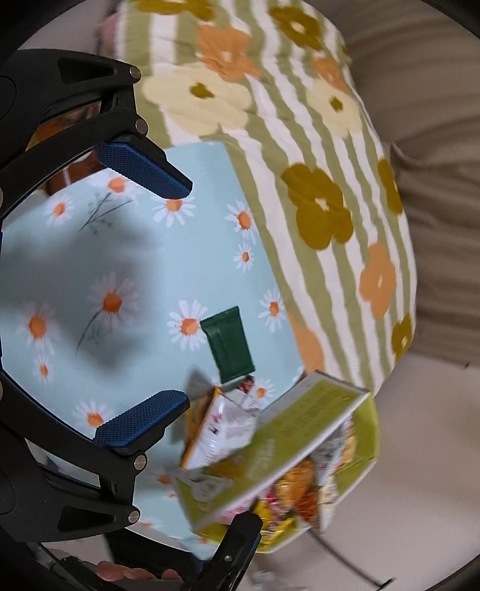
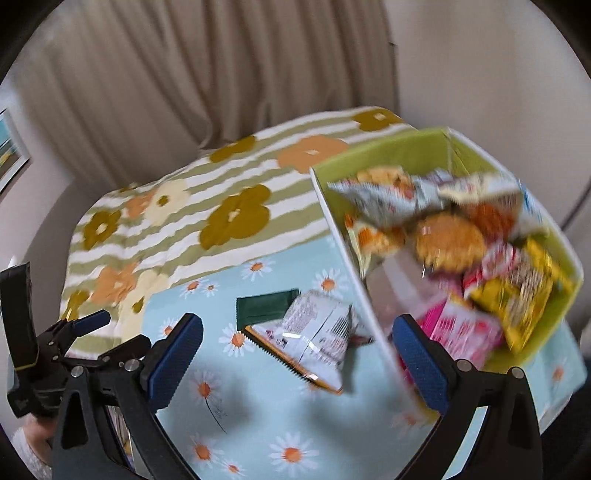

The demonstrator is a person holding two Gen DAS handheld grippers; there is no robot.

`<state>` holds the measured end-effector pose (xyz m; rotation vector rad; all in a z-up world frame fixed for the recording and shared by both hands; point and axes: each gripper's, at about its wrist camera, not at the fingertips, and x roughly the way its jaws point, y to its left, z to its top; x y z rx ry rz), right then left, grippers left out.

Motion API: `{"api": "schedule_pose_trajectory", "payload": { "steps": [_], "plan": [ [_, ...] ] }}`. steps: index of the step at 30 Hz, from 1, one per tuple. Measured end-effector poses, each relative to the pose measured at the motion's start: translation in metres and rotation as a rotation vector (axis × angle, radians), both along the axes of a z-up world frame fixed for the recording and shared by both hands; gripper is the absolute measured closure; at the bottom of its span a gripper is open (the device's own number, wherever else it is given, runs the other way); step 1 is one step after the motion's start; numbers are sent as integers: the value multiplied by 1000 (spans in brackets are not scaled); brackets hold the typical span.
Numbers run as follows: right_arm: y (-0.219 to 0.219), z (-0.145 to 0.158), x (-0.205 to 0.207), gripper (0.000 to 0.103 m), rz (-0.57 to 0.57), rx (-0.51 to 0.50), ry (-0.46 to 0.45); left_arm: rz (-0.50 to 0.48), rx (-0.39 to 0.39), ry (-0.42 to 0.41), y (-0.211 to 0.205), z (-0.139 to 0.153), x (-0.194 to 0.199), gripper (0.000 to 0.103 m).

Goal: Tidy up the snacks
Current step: 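Move both tools back toward the dark green packet and white bag, then grasp the white MPM bag with the right tool while the left tool grasps the dark green packet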

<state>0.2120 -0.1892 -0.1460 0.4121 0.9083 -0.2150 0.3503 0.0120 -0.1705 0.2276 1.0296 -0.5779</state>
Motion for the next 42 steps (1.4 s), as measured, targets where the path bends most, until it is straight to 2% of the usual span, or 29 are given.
{"api": "schedule_pose_trajectory", "payload": {
  "steps": [6,13,21,22,24,25,28,31,37,42],
  "plan": [
    [19,-34,7,1,-125,-28,58,-187,23,8,-11,-34,21,0],
    [15,-67,26,1,-264,-23,109,-417,63,-6,-46,-66,40,0],
    [1,-102,52,2,-361,-7,178,-583,71,-6,-80,-92,52,1],
    [-1,-106,54,3,-367,3,180,-602,75,-8,-83,-95,53,1],
    [-6,-114,57,17,-380,26,191,-638,83,-15,-91,-102,55,1],
    [-8,-118,58,20,-386,41,196,-649,85,-17,-93,-104,56,1],
    [-13,-123,56,23,-391,70,184,-689,95,-19,-104,-113,58,1],
    [-10,-120,50,30,-373,59,167,-717,101,-12,-113,-119,58,6],
    [-10,-119,31,32,-374,115,150,-794,127,4,-126,-128,56,18],
    [-3,-113,20,32,-320,106,152,-853,159,3,-133,-132,53,34]
  ]
}}
